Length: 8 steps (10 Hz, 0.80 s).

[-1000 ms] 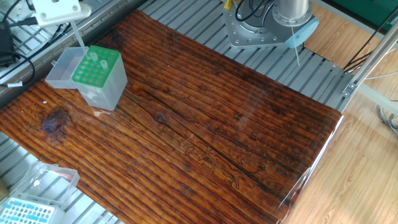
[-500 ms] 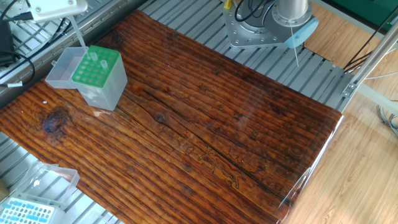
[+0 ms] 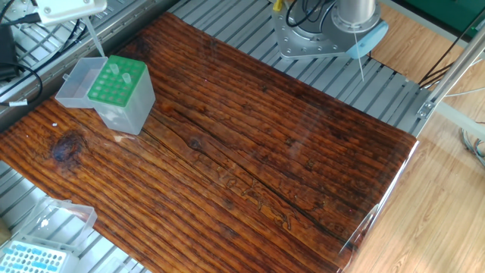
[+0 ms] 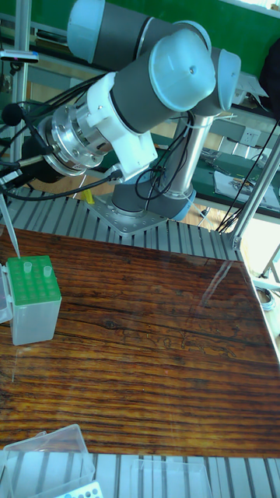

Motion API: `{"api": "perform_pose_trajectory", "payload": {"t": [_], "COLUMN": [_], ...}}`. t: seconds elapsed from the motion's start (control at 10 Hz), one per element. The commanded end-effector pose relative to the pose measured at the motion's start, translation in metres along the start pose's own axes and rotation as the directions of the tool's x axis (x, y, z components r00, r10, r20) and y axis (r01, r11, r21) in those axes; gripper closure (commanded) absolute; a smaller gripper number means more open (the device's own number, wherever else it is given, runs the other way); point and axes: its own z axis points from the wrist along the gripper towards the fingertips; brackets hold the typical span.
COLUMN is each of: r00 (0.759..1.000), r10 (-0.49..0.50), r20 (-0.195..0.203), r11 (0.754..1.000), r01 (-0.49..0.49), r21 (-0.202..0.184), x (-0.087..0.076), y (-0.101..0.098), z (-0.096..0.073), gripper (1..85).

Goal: Insert a large pipette tip into the holder for large pipette tips

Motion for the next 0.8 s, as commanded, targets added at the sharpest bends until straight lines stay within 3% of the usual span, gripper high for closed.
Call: {"api": "perform_pose_trajectory", "payload": {"t": [0.0,0.4,0.6,0.7], "r00": [1.0,1.0,0.999,1.0], "r10": [0.0,-0.01,-0.011,-0.011], "r20": [-0.025,0.008,-0.03,-0.028], "r11": [1.0,1.0,1.0,1.0], "r01": [-0.001,0.01,0.011,0.01], "r21": [-0.012,-0.015,-0.006,-0.014], "x": [0.007,-0.001,-0.002,-0.01], "y": [0.003,0.004,-0.002,-0.003], "z": [0.0,0.0,-0.006,-0.008], "gripper": [84.7,84.7,84.7,84.7]}}
